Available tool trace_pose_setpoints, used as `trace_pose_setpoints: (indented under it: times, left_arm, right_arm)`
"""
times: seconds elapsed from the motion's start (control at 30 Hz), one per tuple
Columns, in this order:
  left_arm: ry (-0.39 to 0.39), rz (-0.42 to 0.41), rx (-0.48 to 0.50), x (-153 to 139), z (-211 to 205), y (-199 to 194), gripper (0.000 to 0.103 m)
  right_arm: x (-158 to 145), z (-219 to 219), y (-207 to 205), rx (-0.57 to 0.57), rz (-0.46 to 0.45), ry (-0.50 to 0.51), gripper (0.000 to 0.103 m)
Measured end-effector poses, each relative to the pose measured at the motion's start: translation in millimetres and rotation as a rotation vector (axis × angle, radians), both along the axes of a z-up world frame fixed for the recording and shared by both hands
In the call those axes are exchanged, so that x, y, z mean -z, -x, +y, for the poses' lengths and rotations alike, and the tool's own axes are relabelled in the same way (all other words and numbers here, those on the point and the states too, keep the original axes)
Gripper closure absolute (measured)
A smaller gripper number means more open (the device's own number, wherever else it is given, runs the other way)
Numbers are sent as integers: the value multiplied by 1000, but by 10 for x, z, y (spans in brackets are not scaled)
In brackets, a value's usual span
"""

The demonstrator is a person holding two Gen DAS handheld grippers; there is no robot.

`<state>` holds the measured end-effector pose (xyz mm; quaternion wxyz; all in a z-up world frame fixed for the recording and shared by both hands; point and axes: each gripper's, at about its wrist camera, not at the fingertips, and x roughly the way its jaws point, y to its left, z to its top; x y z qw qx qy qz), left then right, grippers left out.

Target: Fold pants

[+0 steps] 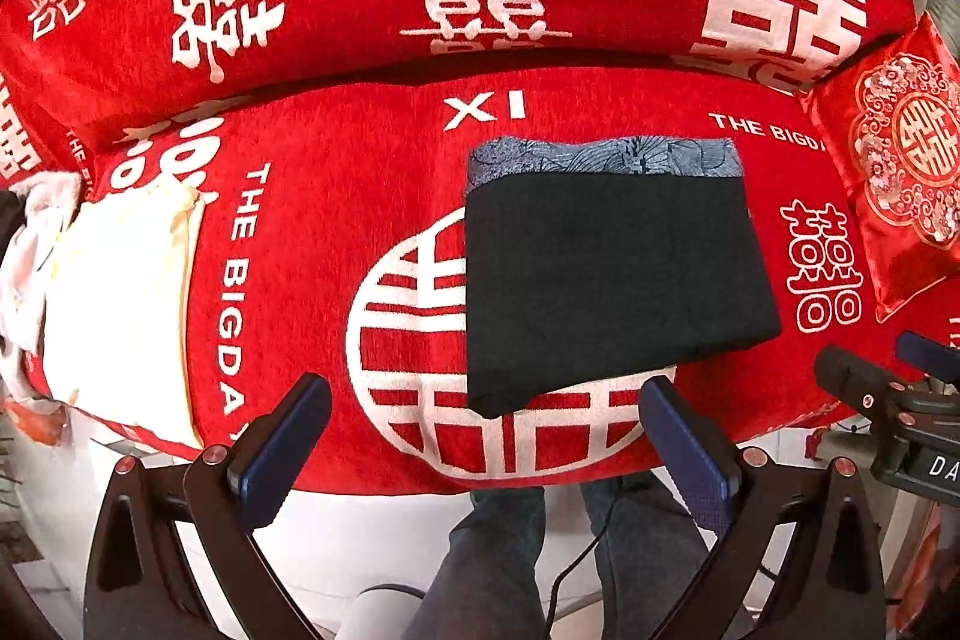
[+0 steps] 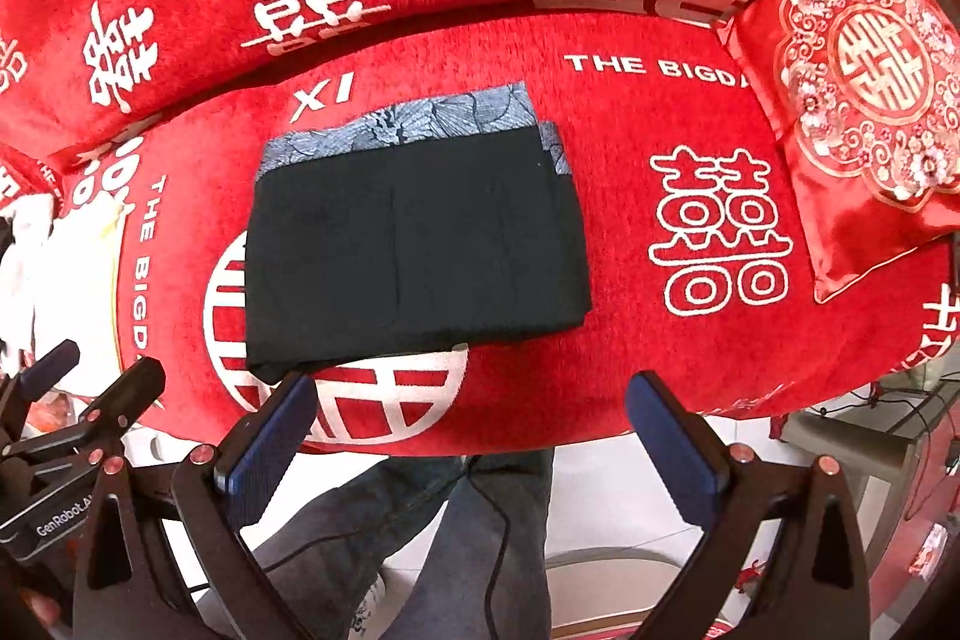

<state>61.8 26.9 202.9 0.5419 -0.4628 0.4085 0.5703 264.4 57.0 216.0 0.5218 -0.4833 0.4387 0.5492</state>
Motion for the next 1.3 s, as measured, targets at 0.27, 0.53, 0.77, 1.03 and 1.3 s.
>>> trace_pose_setpoints:
  times: [0.27, 0.53, 0.77, 1.03, 1.3]
  left_arm:
    - [5, 5, 5, -49, -4, -9, 0]
    - [3, 14, 12, -70, 2, -7, 0]
    - [9, 18, 14, -80, 24, -7, 0]
    - [10, 29, 22, -69, 40, -9, 0]
    - [10, 79, 62, -36, 36, -69, 0]
  right_arm:
    - [-59, -30, 66, -7, -17, -2, 0]
    - [-63, 5, 127, -29, -23, 6, 0]
    - [-70, 36, 186, -45, -22, 12, 0]
    - [-56, 55, 193, -50, -29, 18, 0]
    - [-37, 58, 209, -50, -39, 18, 0]
